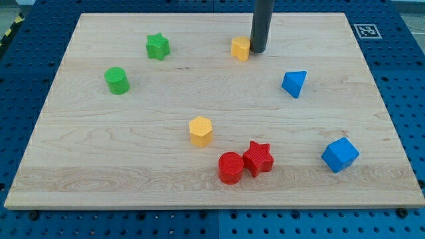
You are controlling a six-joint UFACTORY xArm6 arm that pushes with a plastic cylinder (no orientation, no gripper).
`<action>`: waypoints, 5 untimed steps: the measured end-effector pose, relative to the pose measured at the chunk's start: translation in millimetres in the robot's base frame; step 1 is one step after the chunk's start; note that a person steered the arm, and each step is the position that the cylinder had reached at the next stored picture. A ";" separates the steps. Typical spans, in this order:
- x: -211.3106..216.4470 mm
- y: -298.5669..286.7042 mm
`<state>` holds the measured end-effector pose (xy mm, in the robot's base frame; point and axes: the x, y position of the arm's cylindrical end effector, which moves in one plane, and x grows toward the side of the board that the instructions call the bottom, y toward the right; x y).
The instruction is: Move the yellow heart to the top center of the board
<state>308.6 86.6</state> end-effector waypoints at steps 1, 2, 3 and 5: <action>1.0 -4.7; 1.5 -8.7; 25.9 -8.6; 14.7 -29.9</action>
<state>323.4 56.7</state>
